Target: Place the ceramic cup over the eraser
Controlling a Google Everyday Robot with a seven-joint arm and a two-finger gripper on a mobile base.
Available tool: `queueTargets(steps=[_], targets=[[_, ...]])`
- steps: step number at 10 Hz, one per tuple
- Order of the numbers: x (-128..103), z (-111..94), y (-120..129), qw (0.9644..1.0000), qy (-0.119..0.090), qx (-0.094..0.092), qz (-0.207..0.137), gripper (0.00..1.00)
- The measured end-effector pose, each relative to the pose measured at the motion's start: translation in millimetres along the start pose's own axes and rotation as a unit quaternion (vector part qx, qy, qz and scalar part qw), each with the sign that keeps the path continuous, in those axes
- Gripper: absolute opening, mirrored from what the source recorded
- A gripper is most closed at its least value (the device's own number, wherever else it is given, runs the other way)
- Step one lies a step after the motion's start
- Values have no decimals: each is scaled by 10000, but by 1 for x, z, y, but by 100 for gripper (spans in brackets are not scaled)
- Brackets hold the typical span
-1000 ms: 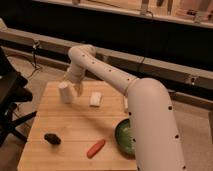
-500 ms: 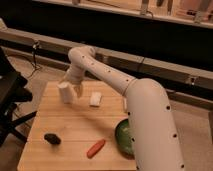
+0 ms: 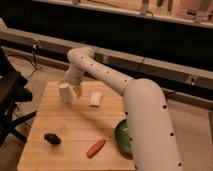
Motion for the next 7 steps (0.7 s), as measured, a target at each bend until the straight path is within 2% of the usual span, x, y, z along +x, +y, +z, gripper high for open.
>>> queueTargets(steps=[3,4,7], targets=[[8,-13,-27,9987,358,-112,-334,80],[14,-14,-29,9982,450,-146,-370,80],[25,-6,-47,9954,719,-169,-610,80]])
